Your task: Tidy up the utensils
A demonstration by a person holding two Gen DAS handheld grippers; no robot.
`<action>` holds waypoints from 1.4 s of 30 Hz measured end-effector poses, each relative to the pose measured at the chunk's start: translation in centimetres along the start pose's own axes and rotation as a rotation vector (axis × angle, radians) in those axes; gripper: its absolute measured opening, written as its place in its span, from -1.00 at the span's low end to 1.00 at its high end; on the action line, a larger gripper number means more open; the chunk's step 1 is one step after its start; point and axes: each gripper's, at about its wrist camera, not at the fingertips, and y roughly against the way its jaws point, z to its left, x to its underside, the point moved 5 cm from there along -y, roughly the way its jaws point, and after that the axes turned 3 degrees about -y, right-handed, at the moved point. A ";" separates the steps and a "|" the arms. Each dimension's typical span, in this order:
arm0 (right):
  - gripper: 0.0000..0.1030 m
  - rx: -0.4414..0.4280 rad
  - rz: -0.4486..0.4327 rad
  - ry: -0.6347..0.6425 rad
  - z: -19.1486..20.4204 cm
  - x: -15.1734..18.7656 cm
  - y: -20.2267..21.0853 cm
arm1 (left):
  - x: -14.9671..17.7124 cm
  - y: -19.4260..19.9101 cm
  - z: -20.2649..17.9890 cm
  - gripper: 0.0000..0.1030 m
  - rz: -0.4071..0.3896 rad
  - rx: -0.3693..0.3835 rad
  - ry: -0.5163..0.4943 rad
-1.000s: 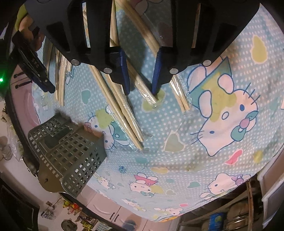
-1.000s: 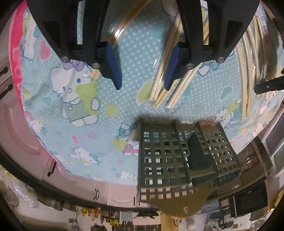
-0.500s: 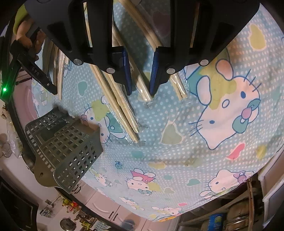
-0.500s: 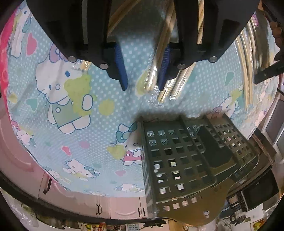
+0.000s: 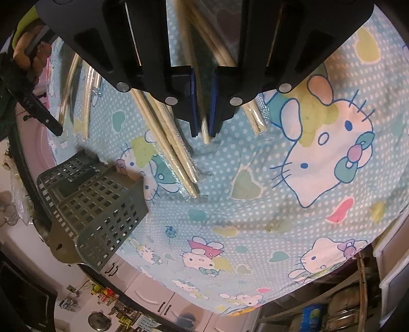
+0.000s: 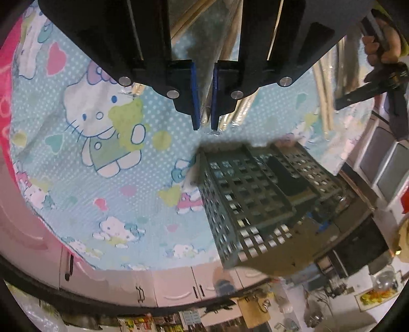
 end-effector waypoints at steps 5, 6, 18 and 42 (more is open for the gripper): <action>-0.84 -0.029 -0.048 0.017 0.4 -0.1 2.5 | -0.1 1.0 -0.7 -0.97 -0.026 0.021 -0.017; -0.84 -0.035 -0.059 0.016 0.4 -0.2 2.9 | -0.2 1.3 -0.9 -0.97 -0.033 0.025 -0.022; -0.86 -0.093 -0.154 0.065 2.5 -0.6 7.4 | -2.5 6.1 -3.7 -0.97 -0.144 0.065 -0.084; -0.89 -0.129 -0.337 0.162 6.3 -3.9 14.7 | -8.3 14.5 -11.6 -0.97 -0.364 0.149 -0.243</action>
